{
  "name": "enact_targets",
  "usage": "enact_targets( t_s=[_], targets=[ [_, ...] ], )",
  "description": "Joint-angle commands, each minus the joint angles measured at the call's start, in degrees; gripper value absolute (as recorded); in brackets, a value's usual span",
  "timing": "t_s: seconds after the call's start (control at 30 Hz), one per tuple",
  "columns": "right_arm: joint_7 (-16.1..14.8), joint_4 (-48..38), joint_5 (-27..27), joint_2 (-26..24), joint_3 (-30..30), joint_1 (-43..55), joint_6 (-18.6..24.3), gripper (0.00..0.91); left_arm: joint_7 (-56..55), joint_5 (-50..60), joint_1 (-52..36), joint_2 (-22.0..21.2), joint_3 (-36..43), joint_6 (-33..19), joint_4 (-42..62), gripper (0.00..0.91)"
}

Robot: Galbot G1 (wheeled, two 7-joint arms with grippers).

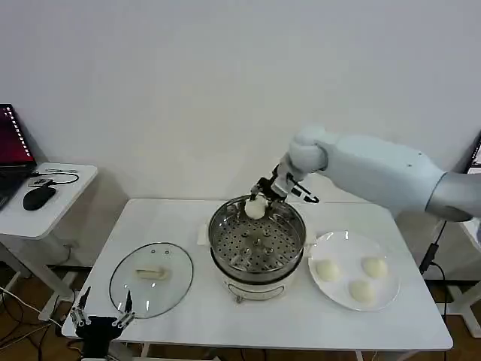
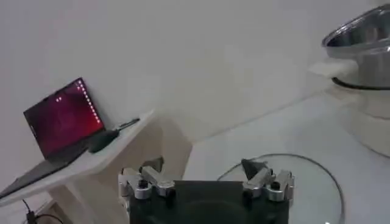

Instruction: Take steamed baozi put them in steamer then cover it.

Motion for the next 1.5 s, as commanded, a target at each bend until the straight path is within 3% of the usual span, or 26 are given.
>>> enact_targets(
  t_s=[0.03, 0.17, 0.47, 0.53, 0.6, 0.8, 1.0, 1.13, 1.3, 1.4, 1.5],
  targets=[
    [3.23, -5.76, -11.73, 3.88, 0.3, -4.37, 9.79, 0.544, 0.04, -0.02, 0.08, -0.33, -0.06, 0.06, 0.04, 0.907],
    [4.53, -9.76, -17.82, 5.52, 3.23, -6.75, 11.82, 0.544, 0.01, 0.01, 0.12, -0.38, 0.04, 0.03, 0.19, 0.907],
    [5.62, -12.54, -21.74, 7.09, 5.61, -8.81, 13.46, 0.544, 0.02, 0.01, 0.15, -0.48, 0.09, 0.02, 0.06, 0.907],
    [5.97, -12.95, -22.16, 7.46, 6.02, -9.08, 13.75, 0.655, 0.03, 0.01, 0.1, -0.48, 0.19, 0.03, 0.02, 0.907],
    [6.13, -13.01, -22.14, 7.63, 6.04, -9.08, 13.79, 0.897, 0.04, 0.01, 0.02, -0.5, 0.24, 0.04, -0.01, 0.907],
    [5.51, -12.29, -19.66, 7.41, 5.69, -8.0, 12.46, 0.907, 0.1, 0.09, 0.06, -0.57, 0.37, 0.09, -0.11, 0.907],
    [0.16, -0.51, -5.07, 1.11, 0.94, 2.69, 2.75, 0.907, 0.11, 0.05, -0.53, -0.85, 0.68, 0.05, 0.89, 0.907],
    [-1.04, 8.82, 4.69, -6.53, -1.85, 10.46, -4.62, 0.907, 0.21, 0.02, -0.55, -0.59, 1.46, 0.07, 0.78, 0.907],
    [-1.08, 16.09, 4.23, -17.06, -2.83, 14.36, -14.51, 0.907, 1.31, -0.62, -0.42, 1.1, 1.57, 1.52, -0.4, 0.907],
    [-2.15, 19.08, 7.11, -27.46, -4.19, 14.23, -20.82, 0.907, 1.68, -0.72, -0.34, 1.93, 2.18, 1.82, -0.97, 0.907],
    [-4.26, 21.03, 6.34, -36.42, -3.23, 11.04, -27.55, 0.907, 1.68, -0.77, -0.96, 2.44, 2.52, 1.83, -0.46, 0.907]
  ],
)
